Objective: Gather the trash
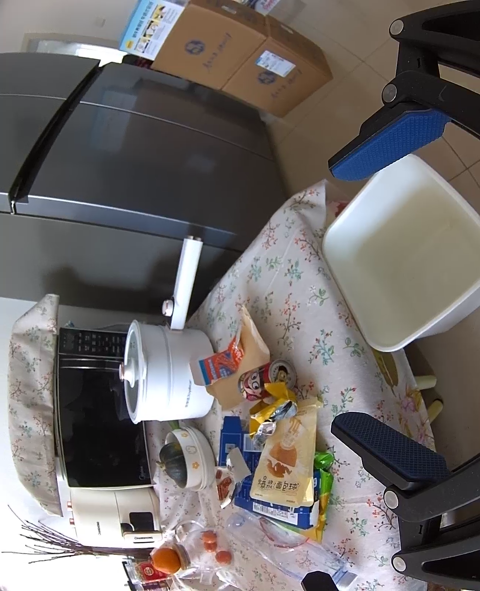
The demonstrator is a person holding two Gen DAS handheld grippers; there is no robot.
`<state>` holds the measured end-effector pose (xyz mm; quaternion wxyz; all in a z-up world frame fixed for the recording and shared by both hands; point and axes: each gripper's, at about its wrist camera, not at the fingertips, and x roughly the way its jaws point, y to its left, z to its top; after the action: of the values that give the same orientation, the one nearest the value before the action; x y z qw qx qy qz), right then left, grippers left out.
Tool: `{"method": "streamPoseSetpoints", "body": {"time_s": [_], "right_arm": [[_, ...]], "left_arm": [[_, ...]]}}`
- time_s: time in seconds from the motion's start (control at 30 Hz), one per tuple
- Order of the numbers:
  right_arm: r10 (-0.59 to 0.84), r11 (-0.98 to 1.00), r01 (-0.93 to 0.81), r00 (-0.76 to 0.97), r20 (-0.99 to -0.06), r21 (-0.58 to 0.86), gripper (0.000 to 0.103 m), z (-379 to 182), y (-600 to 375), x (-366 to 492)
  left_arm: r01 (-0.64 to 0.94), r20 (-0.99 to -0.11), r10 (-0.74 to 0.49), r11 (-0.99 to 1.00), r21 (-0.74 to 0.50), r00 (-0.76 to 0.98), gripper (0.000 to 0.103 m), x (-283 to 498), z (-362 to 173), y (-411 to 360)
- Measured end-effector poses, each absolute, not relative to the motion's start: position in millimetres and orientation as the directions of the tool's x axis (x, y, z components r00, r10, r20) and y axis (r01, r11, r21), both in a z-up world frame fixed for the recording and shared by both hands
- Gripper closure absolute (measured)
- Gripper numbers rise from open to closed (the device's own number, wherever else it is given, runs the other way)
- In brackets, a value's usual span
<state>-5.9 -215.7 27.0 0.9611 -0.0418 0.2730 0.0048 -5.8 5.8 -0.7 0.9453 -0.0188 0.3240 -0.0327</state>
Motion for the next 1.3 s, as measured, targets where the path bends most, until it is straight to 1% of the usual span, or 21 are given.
{"method": "streamPoseSetpoints", "body": {"time_s": [1.3], "right_arm": [[-0.027,0.994,-0.031,0.850,-0.526,-0.101,0.000,26,-216,-6]], "left_arm": [[0.047,-0.620,-0.070,0.997,-0.053,0.782,0.000,-9,-4,15]]}}
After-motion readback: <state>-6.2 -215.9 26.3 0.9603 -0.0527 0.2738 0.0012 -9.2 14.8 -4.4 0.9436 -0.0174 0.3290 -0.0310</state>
